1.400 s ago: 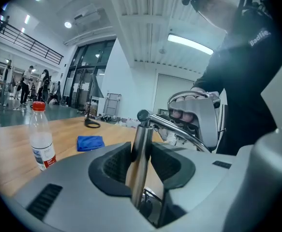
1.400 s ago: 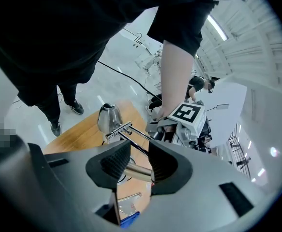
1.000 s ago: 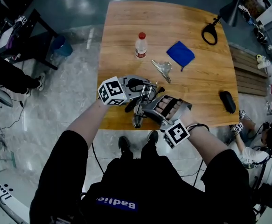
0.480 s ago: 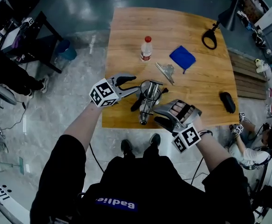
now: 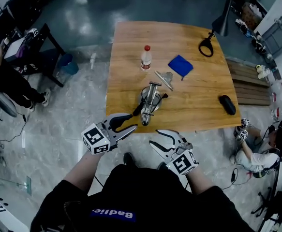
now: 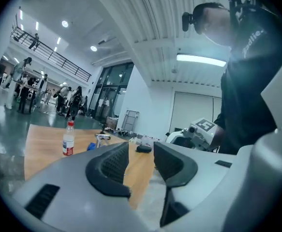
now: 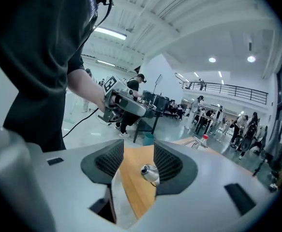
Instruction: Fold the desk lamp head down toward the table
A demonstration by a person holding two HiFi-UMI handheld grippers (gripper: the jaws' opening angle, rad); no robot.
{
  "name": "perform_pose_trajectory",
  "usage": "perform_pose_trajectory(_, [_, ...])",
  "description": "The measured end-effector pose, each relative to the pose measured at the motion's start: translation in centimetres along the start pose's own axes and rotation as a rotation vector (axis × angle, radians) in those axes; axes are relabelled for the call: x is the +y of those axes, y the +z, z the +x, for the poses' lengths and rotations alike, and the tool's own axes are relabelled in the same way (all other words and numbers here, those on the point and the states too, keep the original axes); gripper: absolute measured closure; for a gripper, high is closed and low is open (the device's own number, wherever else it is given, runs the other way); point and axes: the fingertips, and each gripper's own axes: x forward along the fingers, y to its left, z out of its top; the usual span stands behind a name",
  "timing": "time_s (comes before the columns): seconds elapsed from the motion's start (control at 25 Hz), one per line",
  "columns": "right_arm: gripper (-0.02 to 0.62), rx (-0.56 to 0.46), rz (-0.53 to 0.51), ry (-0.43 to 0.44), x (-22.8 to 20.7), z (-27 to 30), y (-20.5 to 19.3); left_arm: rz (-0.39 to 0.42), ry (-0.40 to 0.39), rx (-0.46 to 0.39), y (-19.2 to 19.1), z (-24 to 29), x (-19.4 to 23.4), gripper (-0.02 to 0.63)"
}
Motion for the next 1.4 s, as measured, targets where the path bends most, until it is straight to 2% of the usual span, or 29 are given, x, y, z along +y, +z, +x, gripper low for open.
perform_pose_trajectory(0.12, [0.4,-0.057,0.012,0.029,1.2,-2.5,0.1,0.025,-0.005,-0.019,1.0,1.2,-5.3,0.437])
perform_pose_trajectory(0.32, [0.402,-0.13,0.073,0.088,2.0,-8.3,0.2,-0.018,0.137,-0.103,2.1,2.3,-12.4,0.439])
perform_pose_trajectory(0.44, [0.424,-0.151,0.07,0.106,2.4,-11.8,0.6,-0.021,0.167,-0.12,2.7,3.5,-16.6,0.484])
perform_pose_trajectory(0.56, [0.471,-0.26,0.192,0.097,2.8,-14.9,2.7,0.014,0.157,-0.127,4.0,3.6,-20.1,0.535])
perform_pose_trajectory(0.68, [0.541,-0.306,0.348,0.085,3.4,-17.0,4.3,0.014,0.135,-0.17,5.4,3.0,-22.5,0.589])
perform_pose_trajectory(0.76, [0.586,-0.363,0.414,0.088,3.9,-18.4,6.0,0.014,0.123,-0.174,5.7,2.8,-23.9,0.595])
perform_pose_trajectory(0.92, [0.589,-0.417,0.477,0.103,4.5,-19.7,8.4,0.016,0.108,-0.179,6.2,2.7,-25.0,0.597])
perform_pose_trajectory(1.4, [0.591,-0.423,0.461,0.073,6.8,-20.0,10.5,0.052,0.102,-0.172,7.4,0.6,-26.3,0.597])
